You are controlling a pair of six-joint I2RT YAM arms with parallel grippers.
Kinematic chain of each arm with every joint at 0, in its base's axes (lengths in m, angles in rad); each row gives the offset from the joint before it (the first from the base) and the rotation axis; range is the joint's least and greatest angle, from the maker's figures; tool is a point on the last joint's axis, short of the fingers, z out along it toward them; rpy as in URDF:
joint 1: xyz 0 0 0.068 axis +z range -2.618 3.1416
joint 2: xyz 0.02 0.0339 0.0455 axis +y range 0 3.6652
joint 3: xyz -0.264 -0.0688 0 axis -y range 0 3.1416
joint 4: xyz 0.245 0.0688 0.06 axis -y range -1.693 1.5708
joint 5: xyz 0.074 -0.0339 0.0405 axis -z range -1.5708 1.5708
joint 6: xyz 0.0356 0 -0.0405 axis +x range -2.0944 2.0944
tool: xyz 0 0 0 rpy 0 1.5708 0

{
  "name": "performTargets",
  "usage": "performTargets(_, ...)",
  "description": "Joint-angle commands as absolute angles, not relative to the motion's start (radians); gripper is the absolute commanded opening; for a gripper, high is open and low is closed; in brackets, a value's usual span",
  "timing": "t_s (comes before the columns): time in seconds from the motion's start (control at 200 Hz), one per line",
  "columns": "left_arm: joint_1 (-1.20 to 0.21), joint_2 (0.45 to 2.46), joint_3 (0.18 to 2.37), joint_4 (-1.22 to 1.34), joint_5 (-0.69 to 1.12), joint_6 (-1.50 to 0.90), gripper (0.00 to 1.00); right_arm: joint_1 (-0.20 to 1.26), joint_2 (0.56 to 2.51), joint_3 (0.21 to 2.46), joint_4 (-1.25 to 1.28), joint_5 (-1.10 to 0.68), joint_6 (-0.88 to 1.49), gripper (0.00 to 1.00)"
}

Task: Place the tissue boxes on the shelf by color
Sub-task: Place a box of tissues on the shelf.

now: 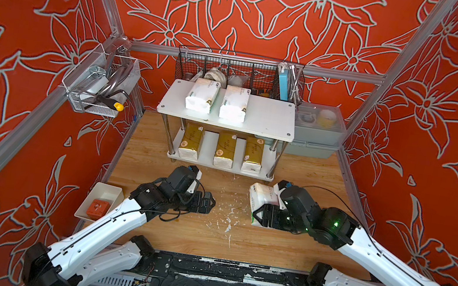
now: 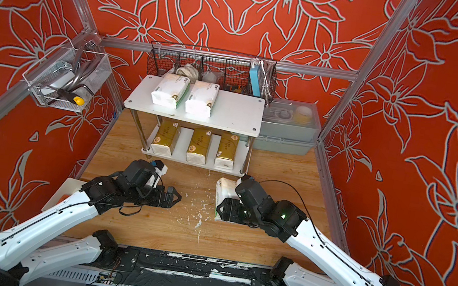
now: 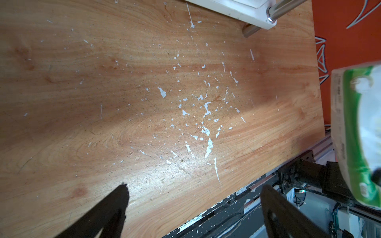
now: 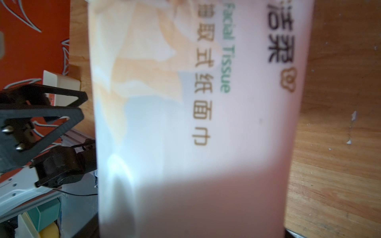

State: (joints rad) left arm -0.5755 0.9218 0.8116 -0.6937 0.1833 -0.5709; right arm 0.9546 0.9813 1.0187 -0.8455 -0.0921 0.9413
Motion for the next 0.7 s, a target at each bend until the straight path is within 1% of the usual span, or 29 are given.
performTargets(0.0,-0.578,0.934,0.853,-0.681,0.193,-0.577,0.99,0.963,0.998,1.104,-0.880,-0.089,0.901,0.74)
performTargets(0.405,-0.578,0.975,0.950,-0.684,0.160,-0.552,0.99,0.966,1.114,1.396,-0.955,-0.031,0.805,0.74)
performTargets(0.616,-0.578,0.982,0.997,-0.687,0.128,-0.530,0.99,0.965,1.195,1.578,-0.990,0.053,0.760,0.74)
performTargets(0.631,-0.578,1.010,1.001,-0.688,0.126,-0.529,0.99,0.964,1.203,1.590,-0.994,0.060,0.754,0.74)
performTargets(0.691,-0.578,1.018,1.013,-0.690,0.117,-0.524,0.99,0.960,1.235,1.657,-1.008,0.088,0.739,0.74)
